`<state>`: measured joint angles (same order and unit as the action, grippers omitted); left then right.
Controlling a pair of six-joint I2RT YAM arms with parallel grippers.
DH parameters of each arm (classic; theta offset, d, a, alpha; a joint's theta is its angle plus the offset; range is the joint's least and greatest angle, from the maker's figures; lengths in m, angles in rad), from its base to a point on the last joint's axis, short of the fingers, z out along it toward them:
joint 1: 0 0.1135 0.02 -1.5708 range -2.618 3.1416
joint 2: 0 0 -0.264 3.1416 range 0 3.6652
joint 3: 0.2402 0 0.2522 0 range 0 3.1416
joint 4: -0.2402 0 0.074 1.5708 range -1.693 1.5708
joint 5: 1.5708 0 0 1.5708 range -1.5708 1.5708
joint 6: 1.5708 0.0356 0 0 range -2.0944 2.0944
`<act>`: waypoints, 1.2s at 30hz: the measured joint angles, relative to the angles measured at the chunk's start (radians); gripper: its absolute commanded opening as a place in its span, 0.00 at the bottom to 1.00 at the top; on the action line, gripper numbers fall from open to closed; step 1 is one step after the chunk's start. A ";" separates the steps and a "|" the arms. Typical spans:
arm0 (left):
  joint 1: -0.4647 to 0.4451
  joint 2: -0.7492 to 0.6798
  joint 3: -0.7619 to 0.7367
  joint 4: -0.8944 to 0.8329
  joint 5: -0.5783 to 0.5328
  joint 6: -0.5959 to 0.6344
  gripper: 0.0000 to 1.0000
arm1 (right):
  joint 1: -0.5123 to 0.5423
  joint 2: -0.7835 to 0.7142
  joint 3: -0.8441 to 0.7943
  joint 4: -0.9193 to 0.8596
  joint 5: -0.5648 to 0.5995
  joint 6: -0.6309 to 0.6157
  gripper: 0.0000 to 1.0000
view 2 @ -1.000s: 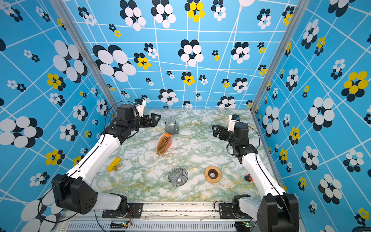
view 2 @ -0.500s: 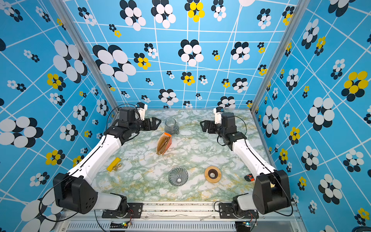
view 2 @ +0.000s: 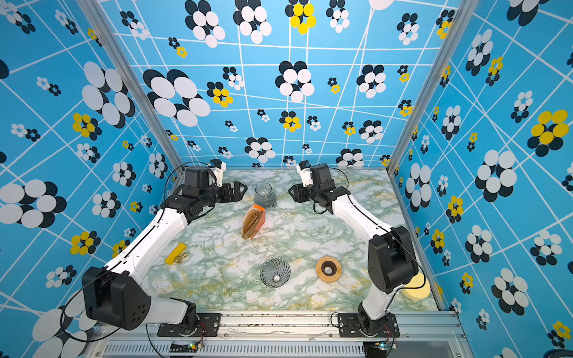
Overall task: Place the coffee filter in the dripper
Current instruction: 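Raise both arms and reach forward toward the glass pitcher, then lower the right gripper onto the glass pitcher handle and close it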
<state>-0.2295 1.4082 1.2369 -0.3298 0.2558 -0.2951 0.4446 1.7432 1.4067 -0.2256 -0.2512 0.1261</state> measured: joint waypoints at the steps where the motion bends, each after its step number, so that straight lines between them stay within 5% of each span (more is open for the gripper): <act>1: 0.000 0.000 0.000 0.000 0.006 0.003 0.99 | 0.013 0.013 0.013 -0.007 0.008 -0.009 0.56; 16: -0.021 -0.003 -0.002 0.000 0.051 0.057 0.99 | 0.097 0.259 0.241 -0.116 0.107 -0.094 0.43; 36: -0.034 -0.004 -0.006 0.000 0.040 0.072 0.99 | 0.138 0.412 0.424 -0.191 0.172 -0.116 0.38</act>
<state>-0.2638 1.4040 1.2312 -0.3302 0.2955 -0.2226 0.5823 2.1555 1.8309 -0.4168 -0.0788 0.0105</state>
